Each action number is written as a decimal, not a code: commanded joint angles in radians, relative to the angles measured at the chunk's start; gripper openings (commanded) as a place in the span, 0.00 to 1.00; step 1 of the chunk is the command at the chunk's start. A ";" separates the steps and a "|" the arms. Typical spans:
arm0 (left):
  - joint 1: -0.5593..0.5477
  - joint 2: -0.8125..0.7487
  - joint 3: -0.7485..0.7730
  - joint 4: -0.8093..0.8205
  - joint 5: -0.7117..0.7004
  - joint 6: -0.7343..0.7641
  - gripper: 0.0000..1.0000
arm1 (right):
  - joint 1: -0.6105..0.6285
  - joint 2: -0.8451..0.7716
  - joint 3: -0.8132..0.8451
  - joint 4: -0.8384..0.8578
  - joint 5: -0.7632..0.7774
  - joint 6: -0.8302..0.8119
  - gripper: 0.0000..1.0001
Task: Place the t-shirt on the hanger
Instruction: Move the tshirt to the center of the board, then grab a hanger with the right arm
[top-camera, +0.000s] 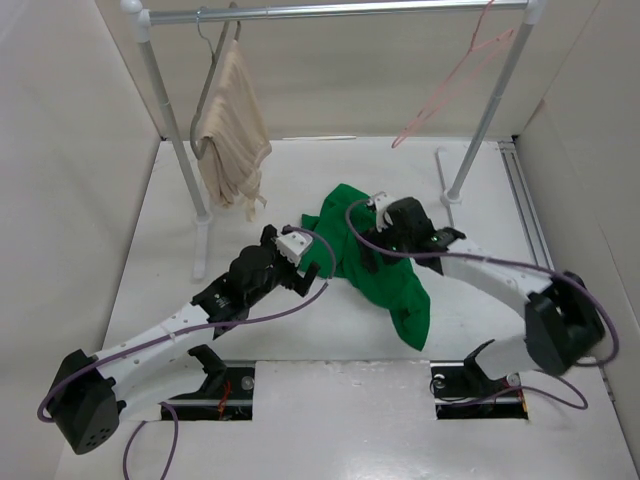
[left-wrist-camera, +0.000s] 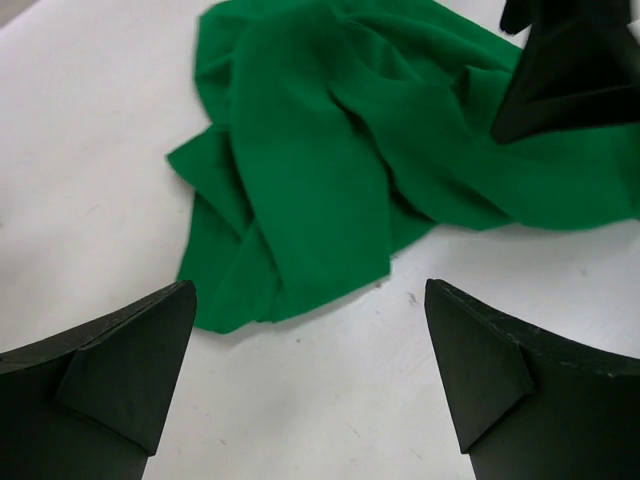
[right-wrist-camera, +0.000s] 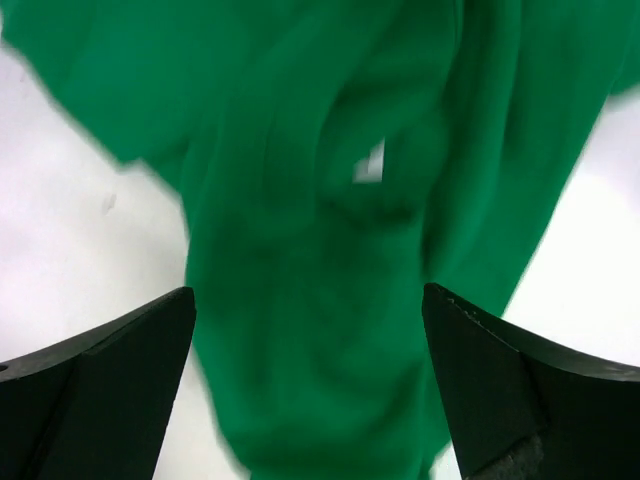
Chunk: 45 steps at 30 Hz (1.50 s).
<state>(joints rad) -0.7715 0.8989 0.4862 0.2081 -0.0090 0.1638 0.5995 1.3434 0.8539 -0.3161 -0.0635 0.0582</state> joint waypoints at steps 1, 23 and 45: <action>-0.005 -0.023 0.055 0.089 -0.164 -0.038 0.95 | -0.023 0.173 0.146 0.040 -0.045 -0.129 0.98; 0.005 -0.144 0.109 0.002 -0.323 -0.190 0.60 | 0.318 0.159 0.066 0.175 -0.121 -0.221 1.00; -0.006 0.549 0.471 -0.059 -0.092 -0.009 0.81 | 0.327 -0.756 -0.047 -0.428 0.536 0.325 1.00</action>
<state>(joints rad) -0.7692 1.4231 0.8890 0.1383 -0.0837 0.1146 0.9180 0.6350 0.7631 -0.6254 0.3546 0.2863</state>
